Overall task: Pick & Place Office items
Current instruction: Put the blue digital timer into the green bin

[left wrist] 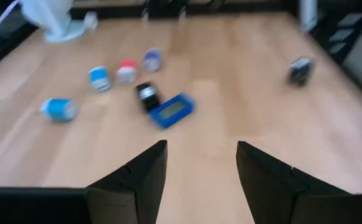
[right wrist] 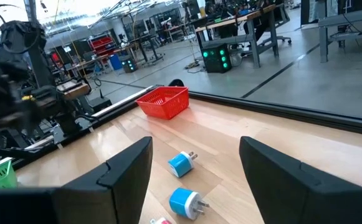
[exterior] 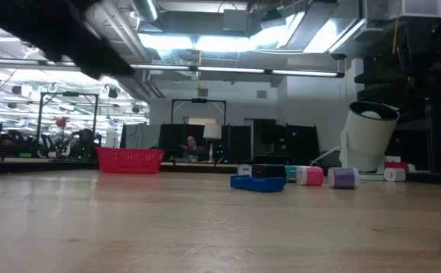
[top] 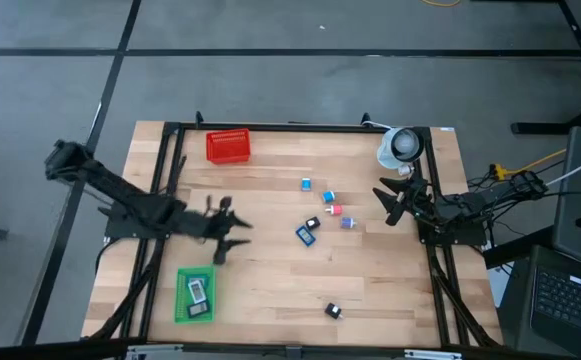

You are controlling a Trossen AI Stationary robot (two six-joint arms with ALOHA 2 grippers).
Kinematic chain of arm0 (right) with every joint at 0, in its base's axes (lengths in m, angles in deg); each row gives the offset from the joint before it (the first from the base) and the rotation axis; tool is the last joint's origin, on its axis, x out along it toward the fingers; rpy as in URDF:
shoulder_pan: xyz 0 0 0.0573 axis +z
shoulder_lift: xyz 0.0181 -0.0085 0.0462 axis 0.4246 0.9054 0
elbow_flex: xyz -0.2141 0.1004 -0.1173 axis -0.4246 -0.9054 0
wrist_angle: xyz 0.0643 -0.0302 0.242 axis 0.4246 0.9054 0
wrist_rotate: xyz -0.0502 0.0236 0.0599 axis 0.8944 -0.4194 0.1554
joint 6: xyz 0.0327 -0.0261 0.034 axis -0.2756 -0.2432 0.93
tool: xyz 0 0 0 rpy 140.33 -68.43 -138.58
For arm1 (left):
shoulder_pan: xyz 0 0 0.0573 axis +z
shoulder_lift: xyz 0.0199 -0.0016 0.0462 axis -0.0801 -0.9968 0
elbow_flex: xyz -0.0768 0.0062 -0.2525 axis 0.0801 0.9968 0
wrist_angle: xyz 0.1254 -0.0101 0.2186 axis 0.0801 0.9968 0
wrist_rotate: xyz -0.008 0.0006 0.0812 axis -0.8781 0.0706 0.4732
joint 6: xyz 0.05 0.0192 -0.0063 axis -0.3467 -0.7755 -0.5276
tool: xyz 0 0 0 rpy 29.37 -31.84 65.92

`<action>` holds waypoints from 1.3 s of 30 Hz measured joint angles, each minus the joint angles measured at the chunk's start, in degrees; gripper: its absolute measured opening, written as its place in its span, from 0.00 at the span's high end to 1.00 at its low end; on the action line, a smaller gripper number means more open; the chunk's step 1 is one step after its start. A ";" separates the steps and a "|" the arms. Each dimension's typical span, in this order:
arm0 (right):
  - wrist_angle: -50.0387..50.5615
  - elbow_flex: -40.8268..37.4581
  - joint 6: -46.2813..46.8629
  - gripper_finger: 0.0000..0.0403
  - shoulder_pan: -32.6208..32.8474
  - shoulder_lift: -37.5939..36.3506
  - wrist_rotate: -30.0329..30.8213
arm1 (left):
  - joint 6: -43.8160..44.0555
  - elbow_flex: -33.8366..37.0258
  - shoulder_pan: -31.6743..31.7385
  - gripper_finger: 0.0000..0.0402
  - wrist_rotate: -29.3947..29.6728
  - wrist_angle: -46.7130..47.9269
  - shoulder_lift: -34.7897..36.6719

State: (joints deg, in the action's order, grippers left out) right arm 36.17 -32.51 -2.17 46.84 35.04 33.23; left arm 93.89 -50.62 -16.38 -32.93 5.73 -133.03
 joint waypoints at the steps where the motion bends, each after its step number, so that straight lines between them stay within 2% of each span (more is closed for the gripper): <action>1: 0.00 0.00 0.00 0.39 0.00 0.00 -0.01 | -1.78 -0.62 2.89 0.54 -2.33 1.17 -0.61; 6: 0.24 0.00 0.42 0.39 0.00 -0.01 -0.03 | -9.43 -5.00 14.33 0.54 -14.47 4.70 -5.39; 12: 0.22 0.00 0.44 0.39 0.00 0.00 -0.03 | -21.06 -13.94 21.06 0.54 -22.20 16.25 -16.19; 19: 0.17 0.00 0.82 0.39 0.00 -0.02 -0.06 | -33.63 -25.09 22.64 0.54 -23.14 23.34 -32.56; 27: 0.15 0.00 1.75 0.39 0.02 0.00 -0.10 | -41.52 -37.57 22.74 0.54 -22.28 25.36 -47.00; 32: 0.13 0.00 1.80 0.39 0.02 -0.02 -1.57 | -45.50 -43.19 23.52 0.54 -21.58 29.21 -51.23; 39: 0.13 0.00 1.90 0.39 0.02 0.00 -1.56 | -49.12 -45.66 24.54 0.54 -24.35 30.00 -52.52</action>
State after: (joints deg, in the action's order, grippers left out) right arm 36.30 -32.51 -0.27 46.86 35.04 31.67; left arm 44.77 -96.27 8.16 -57.28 35.72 -185.55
